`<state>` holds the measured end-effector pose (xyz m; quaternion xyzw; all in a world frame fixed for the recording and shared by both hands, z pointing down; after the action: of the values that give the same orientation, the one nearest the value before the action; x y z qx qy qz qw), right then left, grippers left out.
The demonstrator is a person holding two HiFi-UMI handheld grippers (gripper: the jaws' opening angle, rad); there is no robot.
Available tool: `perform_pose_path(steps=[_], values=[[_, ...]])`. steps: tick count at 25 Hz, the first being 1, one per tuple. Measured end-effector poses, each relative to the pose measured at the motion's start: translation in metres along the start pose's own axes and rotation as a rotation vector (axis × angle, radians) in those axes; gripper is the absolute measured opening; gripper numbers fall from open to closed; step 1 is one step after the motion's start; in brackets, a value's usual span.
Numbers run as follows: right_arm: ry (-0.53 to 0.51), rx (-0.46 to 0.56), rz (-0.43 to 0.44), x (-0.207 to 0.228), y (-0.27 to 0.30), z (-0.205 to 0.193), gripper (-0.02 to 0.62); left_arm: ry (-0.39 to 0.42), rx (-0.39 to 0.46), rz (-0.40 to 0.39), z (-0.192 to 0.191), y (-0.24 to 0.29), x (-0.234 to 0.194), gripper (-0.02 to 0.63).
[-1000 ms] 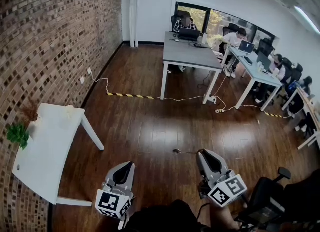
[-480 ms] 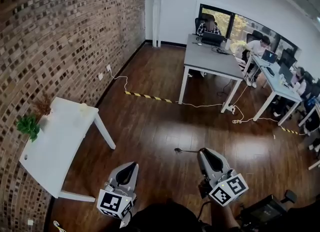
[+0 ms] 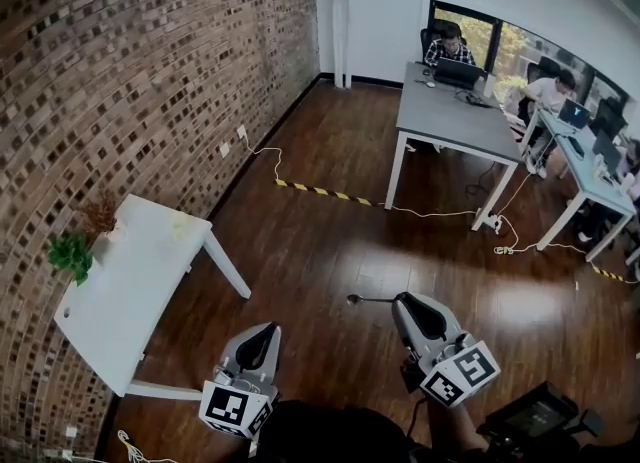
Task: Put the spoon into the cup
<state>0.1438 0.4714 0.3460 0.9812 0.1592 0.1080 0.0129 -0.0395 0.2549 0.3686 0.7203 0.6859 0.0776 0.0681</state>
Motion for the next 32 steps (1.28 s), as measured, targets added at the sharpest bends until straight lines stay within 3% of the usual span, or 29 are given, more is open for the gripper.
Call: perform_pose_path(steps=[8, 19, 25, 32], values=[[0.021, -0.014, 0.019, -0.006, 0.08, 0.005, 0.055, -0.03, -0.013, 0.043, -0.002, 0.009, -0.072, -0.006], [-0.007, -0.045, 0.064, -0.058, 0.201, 0.005, 0.055, -0.057, 0.0, 0.095, -0.011, -0.012, -0.189, -0.006], [-0.016, -0.07, 0.134, -0.079, 0.255, 0.008, 0.057, -0.075, -0.005, 0.142, -0.013, -0.012, -0.233, -0.006], [-0.014, -0.094, 0.247, -0.064, 0.331, 0.01, 0.057, -0.122, -0.032, 0.249, -0.018, 0.009, -0.269, -0.006]])
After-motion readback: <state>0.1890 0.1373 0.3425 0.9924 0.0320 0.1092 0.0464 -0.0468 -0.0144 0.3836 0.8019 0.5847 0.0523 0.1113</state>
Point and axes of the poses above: the fingertips, and each gripper's own axes: y forward along the fingers, x to its right, z out of its top, the point moved 7 cm from there along -y, backward along the fingers, and after that the axes turned 8 degrees about -x, right-handed, at the moved point
